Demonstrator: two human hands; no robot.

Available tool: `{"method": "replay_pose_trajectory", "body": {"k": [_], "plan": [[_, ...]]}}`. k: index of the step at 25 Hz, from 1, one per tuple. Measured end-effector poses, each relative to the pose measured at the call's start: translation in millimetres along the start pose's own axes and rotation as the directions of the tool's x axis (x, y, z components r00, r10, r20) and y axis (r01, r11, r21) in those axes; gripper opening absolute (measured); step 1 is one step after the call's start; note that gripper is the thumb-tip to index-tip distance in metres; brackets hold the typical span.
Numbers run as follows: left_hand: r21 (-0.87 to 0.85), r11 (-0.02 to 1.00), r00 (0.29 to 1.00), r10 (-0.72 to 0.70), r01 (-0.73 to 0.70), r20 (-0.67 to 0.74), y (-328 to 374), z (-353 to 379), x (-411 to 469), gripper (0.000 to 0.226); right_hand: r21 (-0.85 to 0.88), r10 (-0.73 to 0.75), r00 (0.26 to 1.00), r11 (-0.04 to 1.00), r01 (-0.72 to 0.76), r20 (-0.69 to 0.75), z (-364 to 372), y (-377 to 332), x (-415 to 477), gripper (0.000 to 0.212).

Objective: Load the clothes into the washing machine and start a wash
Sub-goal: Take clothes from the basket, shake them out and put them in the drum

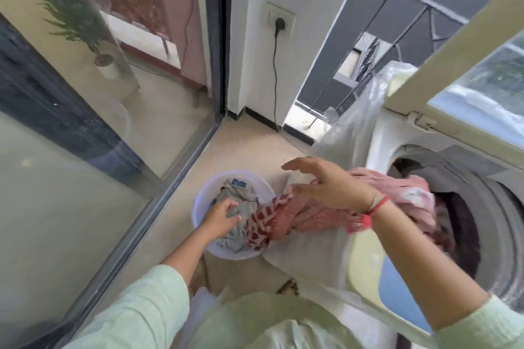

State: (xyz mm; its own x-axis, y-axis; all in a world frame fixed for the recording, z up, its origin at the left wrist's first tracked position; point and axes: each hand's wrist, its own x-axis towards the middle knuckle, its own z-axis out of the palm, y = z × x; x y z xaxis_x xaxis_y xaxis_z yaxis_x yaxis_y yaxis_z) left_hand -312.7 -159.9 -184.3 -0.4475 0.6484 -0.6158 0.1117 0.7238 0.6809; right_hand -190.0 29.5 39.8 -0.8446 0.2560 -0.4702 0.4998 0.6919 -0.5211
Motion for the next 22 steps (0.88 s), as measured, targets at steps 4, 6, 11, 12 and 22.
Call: {"method": "replay_pose_trajectory", "body": {"k": [4, 6, 11, 12, 22], "plan": [[0.074, 0.996, 0.999, -0.042, 0.045, -0.033, -65, -32, 25, 0.034, -0.116, 0.241, 0.955, 0.968, -0.223, 0.171, 105, 1, 116, 0.041], [0.187, 0.981, 0.999, -0.041, 0.043, -0.012, -91, -36, 45, 0.037, -0.257, 0.343, 0.892, 0.927, -0.272, 0.294, 160, 19, 161, 0.041], [0.441, 0.897, 0.992, -0.023, -0.034, 0.124, -147, 0, 113, 0.049, -0.499, 0.603, 0.717, 0.767, -0.402, 0.350, 281, 96, 241, 0.078], [0.491, 0.869, 0.989, -0.023, -0.053, 0.146, -158, 12, 126, 0.053, -0.563, 0.657, 0.675, 0.714, -0.415, 0.336, 300, 110, 250, 0.089], [0.550, 0.827, 0.803, -0.249, -0.115, 0.541, -234, 128, 177, 0.147, -0.519, 0.675, 0.649, 0.717, -0.465, 0.350, 389, 208, 266, 0.044]]}}
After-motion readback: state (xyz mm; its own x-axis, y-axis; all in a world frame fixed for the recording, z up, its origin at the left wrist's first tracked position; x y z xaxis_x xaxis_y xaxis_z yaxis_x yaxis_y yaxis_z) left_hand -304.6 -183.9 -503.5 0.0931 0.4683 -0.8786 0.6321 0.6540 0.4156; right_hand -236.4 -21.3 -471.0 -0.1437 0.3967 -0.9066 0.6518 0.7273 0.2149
